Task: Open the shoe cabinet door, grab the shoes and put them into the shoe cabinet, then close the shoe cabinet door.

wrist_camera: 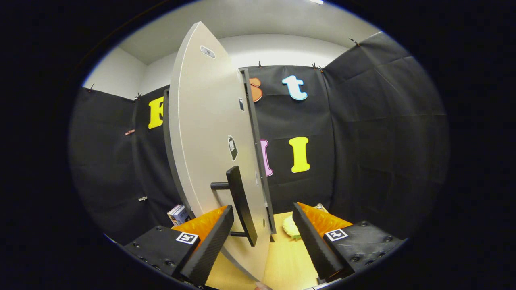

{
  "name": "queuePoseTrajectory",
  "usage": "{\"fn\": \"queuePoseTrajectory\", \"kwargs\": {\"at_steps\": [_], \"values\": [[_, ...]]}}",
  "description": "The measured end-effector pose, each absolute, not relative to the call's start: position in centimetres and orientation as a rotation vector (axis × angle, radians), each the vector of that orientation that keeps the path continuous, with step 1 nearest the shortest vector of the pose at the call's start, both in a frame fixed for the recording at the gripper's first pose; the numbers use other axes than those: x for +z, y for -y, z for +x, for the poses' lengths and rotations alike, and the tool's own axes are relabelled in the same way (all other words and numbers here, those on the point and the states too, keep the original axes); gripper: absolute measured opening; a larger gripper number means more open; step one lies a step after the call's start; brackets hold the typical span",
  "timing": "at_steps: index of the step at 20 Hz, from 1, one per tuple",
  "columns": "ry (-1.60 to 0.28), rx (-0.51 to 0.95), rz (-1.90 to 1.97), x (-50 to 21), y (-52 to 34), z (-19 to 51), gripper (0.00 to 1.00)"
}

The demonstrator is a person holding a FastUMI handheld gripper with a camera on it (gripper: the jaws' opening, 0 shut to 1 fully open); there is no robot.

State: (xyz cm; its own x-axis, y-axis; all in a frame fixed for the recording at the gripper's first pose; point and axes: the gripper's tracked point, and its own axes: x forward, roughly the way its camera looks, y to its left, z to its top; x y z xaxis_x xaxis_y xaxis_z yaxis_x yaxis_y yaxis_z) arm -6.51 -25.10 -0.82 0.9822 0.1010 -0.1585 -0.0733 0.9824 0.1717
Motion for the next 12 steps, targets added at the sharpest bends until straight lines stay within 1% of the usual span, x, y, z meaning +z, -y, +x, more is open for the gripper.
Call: {"fn": "queuePoseTrajectory", "kwargs": {"at_steps": [12], "values": [[-0.174,0.141,0.168,-2.3,10.2,-2.5,0.98]]}}
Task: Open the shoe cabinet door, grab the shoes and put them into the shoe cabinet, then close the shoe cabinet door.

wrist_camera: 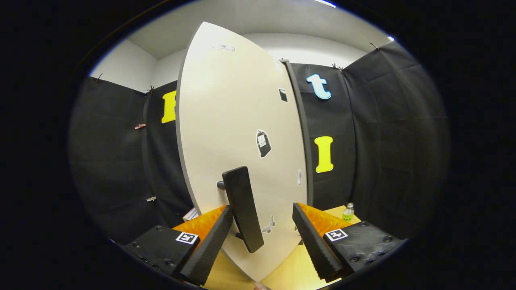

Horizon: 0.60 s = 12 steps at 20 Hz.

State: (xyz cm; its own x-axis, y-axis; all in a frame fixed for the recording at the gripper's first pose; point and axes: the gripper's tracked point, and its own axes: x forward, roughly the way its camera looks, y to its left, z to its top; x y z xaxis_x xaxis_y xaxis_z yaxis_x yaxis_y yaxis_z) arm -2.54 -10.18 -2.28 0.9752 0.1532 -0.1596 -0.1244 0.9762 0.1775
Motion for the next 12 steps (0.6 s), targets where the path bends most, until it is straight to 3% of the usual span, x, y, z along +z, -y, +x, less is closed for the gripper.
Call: {"fn": "queuePoseTrajectory", "kwargs": {"at_steps": [12], "values": [[-0.177,0.185,0.130,-2.3,4.2,-1.6,0.98]]}}
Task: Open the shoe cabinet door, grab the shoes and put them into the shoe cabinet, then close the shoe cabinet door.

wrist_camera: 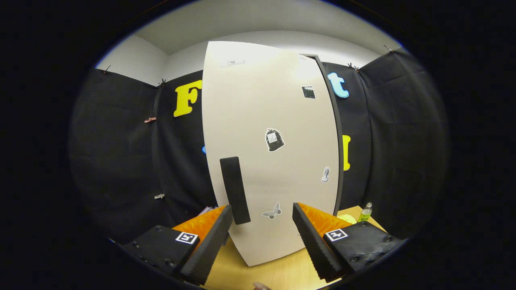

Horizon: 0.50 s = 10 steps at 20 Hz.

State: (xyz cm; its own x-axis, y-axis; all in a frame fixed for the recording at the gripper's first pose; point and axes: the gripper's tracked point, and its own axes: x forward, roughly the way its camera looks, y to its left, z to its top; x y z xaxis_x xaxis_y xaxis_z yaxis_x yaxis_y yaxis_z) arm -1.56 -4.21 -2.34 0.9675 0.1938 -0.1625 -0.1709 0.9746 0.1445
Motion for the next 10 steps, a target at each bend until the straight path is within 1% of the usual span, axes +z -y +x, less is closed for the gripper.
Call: {"fn": "queuePoseTrajectory", "kwargs": {"at_steps": [10], "values": [[-0.197,0.186,0.115,-2.45,4.92,-1.91,0.98]]}}
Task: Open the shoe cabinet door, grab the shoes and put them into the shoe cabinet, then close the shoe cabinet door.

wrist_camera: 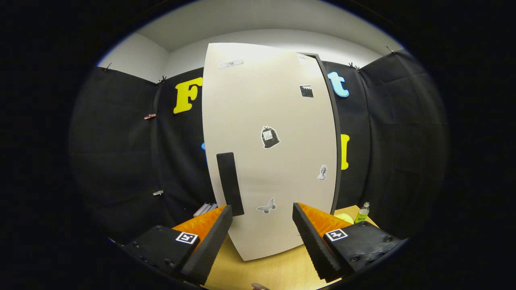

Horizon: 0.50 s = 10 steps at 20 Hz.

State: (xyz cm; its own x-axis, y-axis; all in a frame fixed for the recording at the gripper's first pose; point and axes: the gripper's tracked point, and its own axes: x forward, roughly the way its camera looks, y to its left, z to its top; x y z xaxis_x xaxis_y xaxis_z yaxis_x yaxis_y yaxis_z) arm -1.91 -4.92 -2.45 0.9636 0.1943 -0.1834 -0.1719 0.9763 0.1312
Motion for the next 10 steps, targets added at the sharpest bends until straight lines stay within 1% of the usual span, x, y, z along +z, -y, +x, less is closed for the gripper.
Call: {"fn": "queuePoseTrajectory", "kwargs": {"at_steps": [10], "values": [[-0.190,0.168,0.113,-2.34,5.61,-1.90,0.98]]}}
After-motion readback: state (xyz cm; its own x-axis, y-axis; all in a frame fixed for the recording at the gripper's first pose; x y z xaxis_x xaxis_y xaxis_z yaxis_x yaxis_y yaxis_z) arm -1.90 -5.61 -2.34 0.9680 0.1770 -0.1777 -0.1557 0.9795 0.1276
